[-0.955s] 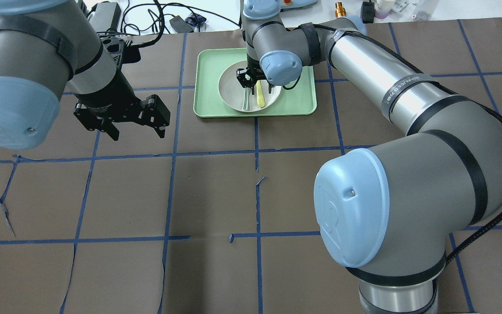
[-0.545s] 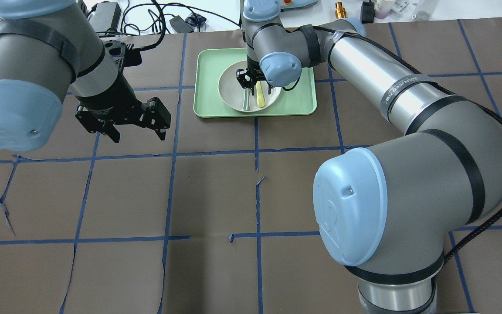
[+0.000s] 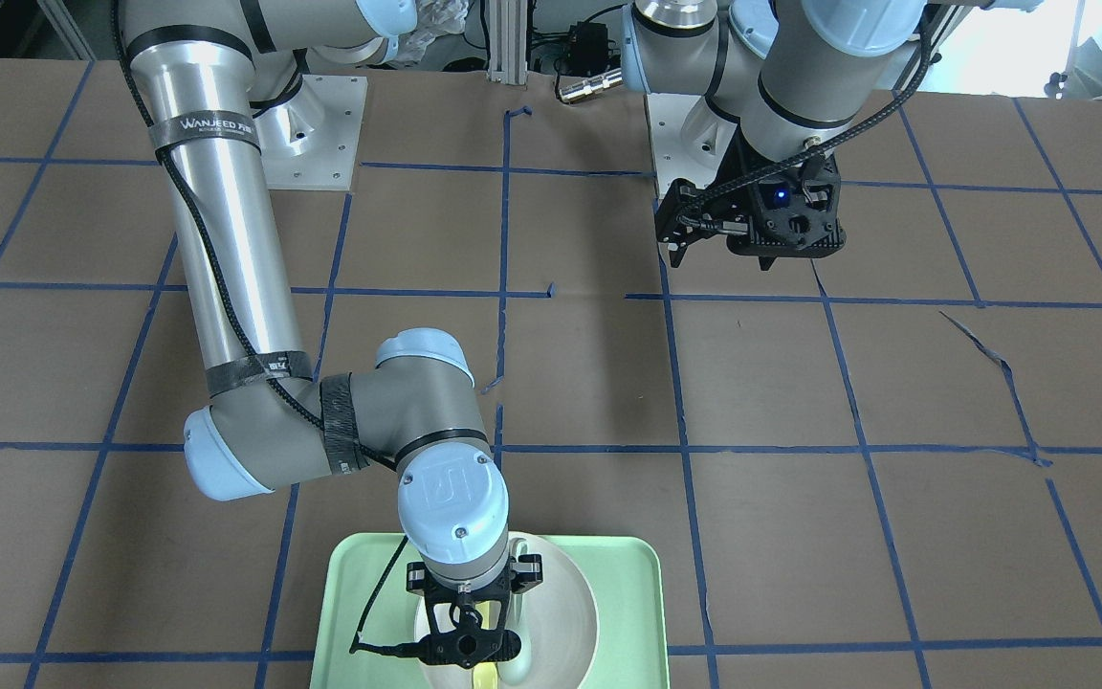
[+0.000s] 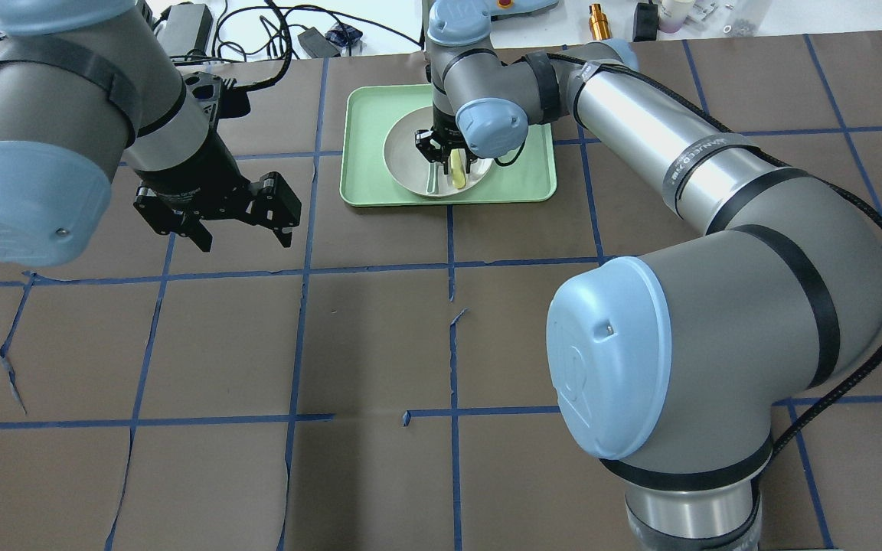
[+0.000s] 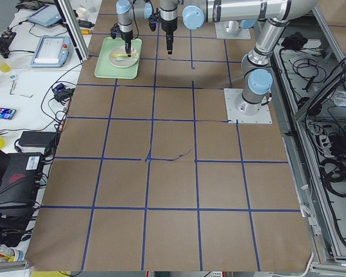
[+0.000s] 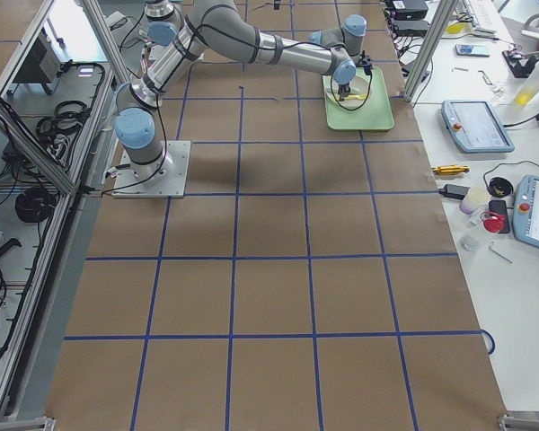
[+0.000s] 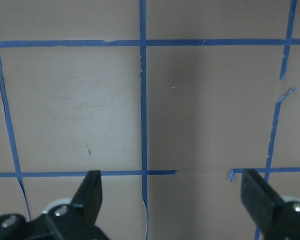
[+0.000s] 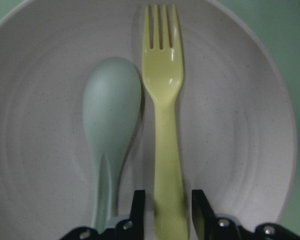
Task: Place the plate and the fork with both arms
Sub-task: 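Lower the right gripper and close it on the yellow fork handle, then lift the yellow fork off the plate with the right gripper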
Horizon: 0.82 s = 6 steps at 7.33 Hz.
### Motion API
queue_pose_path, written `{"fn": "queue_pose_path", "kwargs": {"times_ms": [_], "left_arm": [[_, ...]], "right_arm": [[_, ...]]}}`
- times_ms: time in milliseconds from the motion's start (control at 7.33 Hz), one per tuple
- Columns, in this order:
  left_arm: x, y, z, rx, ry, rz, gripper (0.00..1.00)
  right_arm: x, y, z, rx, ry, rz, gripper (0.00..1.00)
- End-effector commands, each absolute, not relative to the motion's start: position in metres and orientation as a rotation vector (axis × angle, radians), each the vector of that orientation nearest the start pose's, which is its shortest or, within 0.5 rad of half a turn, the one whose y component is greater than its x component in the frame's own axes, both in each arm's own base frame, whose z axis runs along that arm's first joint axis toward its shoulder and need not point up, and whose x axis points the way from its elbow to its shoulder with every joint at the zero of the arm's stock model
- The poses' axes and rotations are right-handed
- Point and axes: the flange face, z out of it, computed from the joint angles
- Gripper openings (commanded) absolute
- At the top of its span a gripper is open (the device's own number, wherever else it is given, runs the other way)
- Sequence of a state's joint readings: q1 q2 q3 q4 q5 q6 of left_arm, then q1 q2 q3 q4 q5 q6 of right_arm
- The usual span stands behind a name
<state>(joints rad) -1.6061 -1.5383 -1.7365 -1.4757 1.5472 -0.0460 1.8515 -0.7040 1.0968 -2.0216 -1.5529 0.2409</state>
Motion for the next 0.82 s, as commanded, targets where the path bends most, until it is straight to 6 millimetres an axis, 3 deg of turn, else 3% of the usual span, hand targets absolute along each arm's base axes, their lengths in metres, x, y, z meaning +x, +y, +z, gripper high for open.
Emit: {"fn": "queue_pose_path", "kwargs": {"times_ms": [0, 136, 409, 545, 682], "left_arm": [[-0.152, -0.466, 0.432, -0.018, 3.164, 0.062, 1.00], [-0.152, -0.466, 0.430, -0.018, 3.162, 0.067, 1.00], [-0.152, -0.466, 0.431, -0.018, 3.164, 0.062, 1.00], [-0.152, -0.466, 0.431, -0.018, 3.164, 0.062, 1.00], [-0.152, -0.466, 0.431, -0.018, 3.162, 0.062, 1.00]], "right_arm": [[0.348, -0.724, 0.193, -0.062, 3.119, -0.083, 0.15], [0.348, -0.724, 0.194, -0.065, 3.120, -0.086, 0.01], [0.348, -0.723, 0.211, -0.069, 3.114, -0.118, 0.00], [0.347, -0.720, 0.241, -0.084, 3.103, -0.168, 0.00], [0.343, -0.717, 0.254, -0.109, 3.103, -0.187, 0.00]]}}
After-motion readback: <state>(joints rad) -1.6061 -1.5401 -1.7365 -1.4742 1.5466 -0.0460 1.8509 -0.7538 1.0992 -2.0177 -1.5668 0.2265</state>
